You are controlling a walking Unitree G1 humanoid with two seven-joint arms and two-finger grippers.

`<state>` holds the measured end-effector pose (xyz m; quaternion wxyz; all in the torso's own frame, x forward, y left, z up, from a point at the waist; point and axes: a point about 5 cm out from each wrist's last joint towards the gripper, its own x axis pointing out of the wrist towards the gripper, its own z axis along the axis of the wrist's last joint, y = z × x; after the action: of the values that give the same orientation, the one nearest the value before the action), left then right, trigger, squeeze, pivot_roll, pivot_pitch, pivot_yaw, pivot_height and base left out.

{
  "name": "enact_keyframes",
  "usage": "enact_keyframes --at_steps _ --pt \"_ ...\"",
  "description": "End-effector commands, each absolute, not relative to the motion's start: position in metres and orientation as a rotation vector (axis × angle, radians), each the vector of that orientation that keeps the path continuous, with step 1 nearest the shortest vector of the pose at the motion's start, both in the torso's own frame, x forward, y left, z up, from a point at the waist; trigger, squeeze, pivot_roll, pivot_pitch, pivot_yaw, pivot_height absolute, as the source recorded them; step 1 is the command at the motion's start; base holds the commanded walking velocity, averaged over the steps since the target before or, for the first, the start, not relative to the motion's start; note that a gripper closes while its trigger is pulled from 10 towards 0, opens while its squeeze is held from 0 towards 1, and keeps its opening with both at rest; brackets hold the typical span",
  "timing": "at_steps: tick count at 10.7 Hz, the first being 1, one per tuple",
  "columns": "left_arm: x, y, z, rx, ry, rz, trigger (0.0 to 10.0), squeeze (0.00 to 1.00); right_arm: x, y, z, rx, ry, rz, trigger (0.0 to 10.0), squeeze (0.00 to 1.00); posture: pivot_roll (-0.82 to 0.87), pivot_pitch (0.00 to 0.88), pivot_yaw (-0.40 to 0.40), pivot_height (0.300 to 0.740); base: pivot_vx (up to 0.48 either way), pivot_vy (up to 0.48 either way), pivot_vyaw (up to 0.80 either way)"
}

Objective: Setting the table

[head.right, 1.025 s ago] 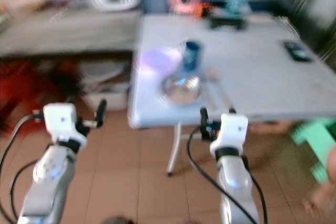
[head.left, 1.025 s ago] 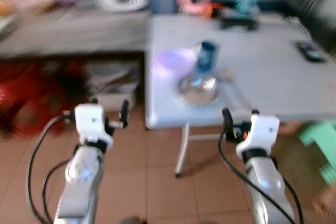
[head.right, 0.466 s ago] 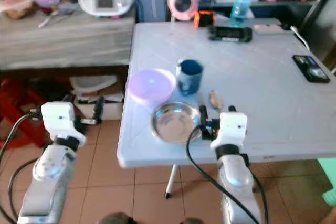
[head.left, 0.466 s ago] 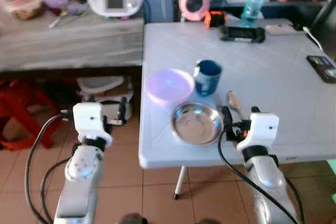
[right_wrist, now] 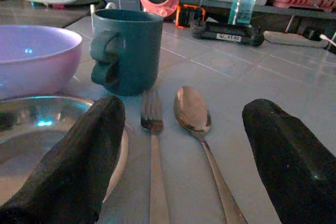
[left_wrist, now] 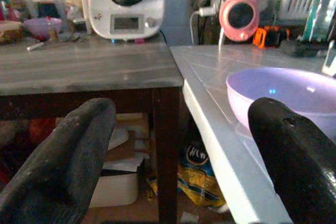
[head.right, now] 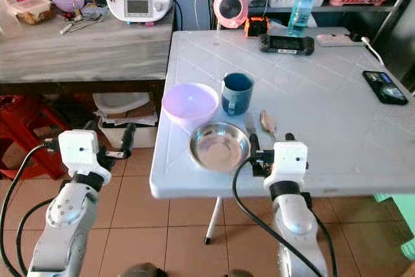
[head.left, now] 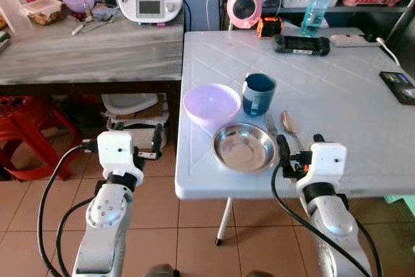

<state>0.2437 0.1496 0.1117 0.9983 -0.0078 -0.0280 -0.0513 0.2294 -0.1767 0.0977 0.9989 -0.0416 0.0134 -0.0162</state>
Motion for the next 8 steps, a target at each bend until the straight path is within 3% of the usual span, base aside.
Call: enact_keyframes --at_steps 1,2,8 --pt "0.243 0.154 0.115 -0.001 -0.07 -0.099 10.0 0.0 0.232 -0.176 0.103 -0.085 0.004 -0.024 10.0 0.0 0.02 0.0 0.019 0.74 0.0 0.0 0.8" --pt "0.242 0.156 0.115 0.006 -0.068 -0.097 10.0 0.0 0.231 -0.175 0.1 -0.069 0.025 -0.021 10.0 0.0 0.02 0.0 0.019 0.74 0.0 0.0 0.76" --pt "0.238 0.157 0.12 0.045 -0.07 -0.173 10.0 0.0 0.219 -0.191 0.088 0.02 0.142 -0.079 10.0 0.0 0.02 0.0 0.032 0.74 0.0 0.0 0.0"
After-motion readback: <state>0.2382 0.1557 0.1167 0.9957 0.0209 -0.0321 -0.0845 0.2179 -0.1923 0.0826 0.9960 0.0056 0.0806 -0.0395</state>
